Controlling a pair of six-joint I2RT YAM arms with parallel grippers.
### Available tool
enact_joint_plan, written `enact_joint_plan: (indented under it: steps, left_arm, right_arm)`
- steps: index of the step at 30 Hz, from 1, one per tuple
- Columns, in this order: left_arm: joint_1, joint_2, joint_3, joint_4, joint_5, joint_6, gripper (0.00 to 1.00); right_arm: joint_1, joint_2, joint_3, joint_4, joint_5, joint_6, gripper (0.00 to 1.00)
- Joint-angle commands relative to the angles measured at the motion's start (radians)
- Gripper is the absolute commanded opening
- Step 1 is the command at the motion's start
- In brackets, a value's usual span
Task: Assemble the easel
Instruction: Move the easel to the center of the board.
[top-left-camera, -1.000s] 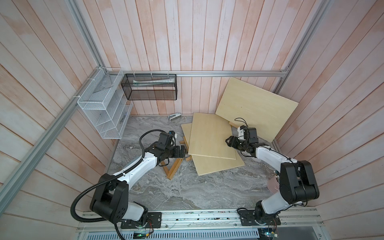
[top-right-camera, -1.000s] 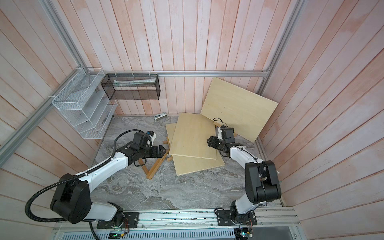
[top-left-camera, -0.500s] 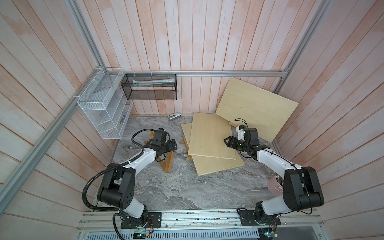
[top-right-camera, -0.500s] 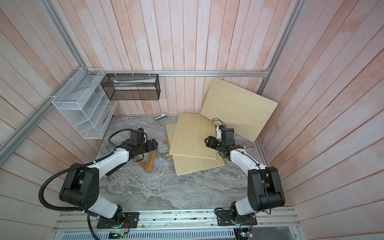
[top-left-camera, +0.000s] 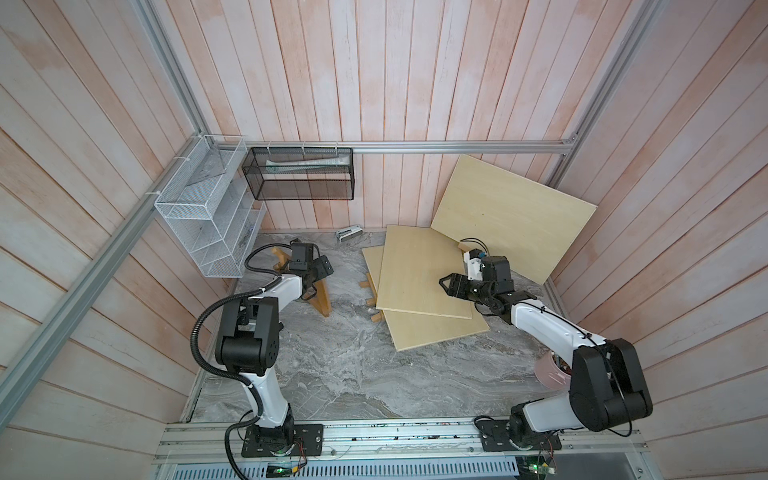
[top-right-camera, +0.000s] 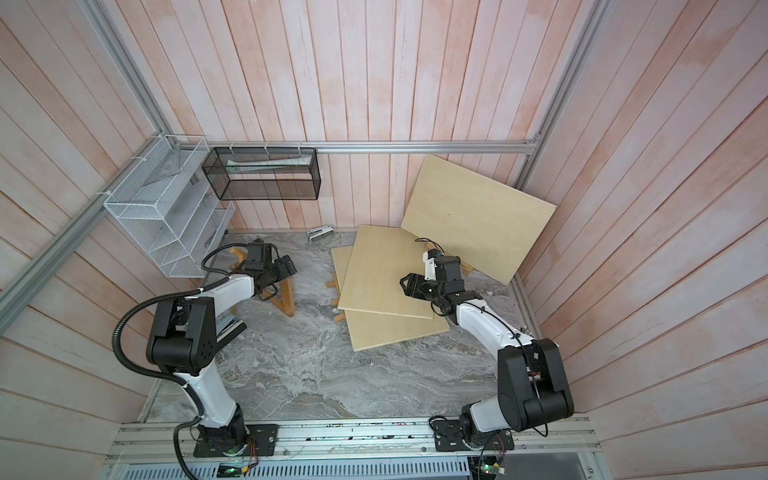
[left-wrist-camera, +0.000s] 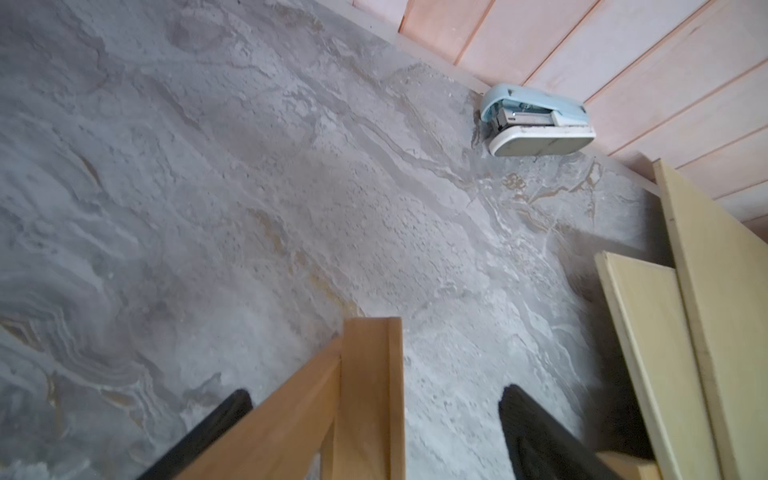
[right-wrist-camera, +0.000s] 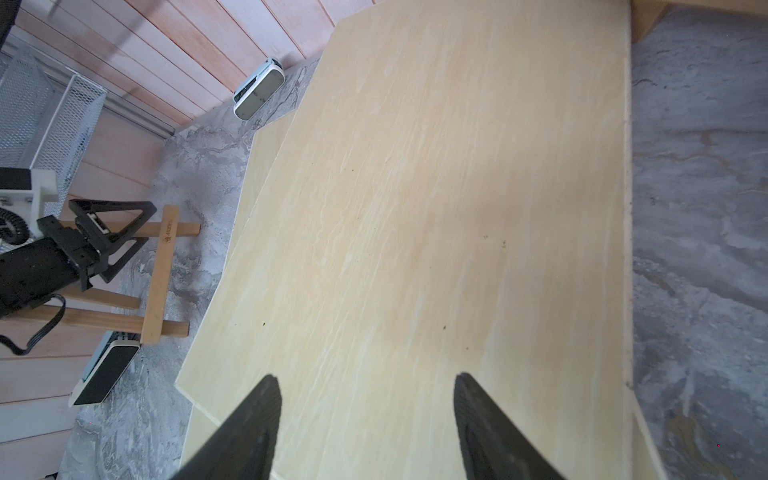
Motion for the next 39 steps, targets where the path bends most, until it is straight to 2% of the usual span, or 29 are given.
enact_joint_plan:
  steps: [1, 6, 10, 14, 18, 25, 31, 39]
  left_arm:
    - [-0.003, 0.064, 0.077, 0.008, 0.003, 0.09, 0.95]
    - [-0.014, 0.126, 0.161, -0.045, 0.071, 0.21, 0.97]
    - [-0.031, 0.1, 0.148, -0.095, 0.125, 0.277, 1.0]
    - [-0.038, 0.013, 0.08, -0.105, 0.155, 0.268, 1.0]
    - [-0.038, -0.059, 0.025, -0.154, 0.124, 0.251, 1.0]
    - [-0.038, -0.112, -0.05, -0.207, 0.149, 0.27, 1.0]
    - [-0.036, -0.151, -0.088, -0.252, 0.1, 0.28, 1.0]
    - [-0.081, -0.243, -0.089, -0.197, 0.124, 0.292, 1.0]
  right_arm:
    - [0.005, -0.028, 0.003, -0.016, 0.008, -0.019, 0.68]
    - [0.004, -0.041, 0.0, -0.032, 0.026, -0.026, 0.68]
    - [0.004, -0.045, -0.003, -0.026, 0.022, -0.019, 0.68]
    - [0.005, -0.038, 0.003, -0.016, 0.003, -0.007, 0.68]
    - [0.005, -0.041, 0.008, -0.017, -0.003, -0.003, 0.68]
    - [0.005, -0.05, -0.004, -0.014, -0.003, -0.001, 0.68]
    - [0.005, -0.057, 0.001, -0.01, -0.01, -0.002, 0.68]
    - [0.004, -0.055, 0.008, -0.017, -0.019, -0.007, 0.68]
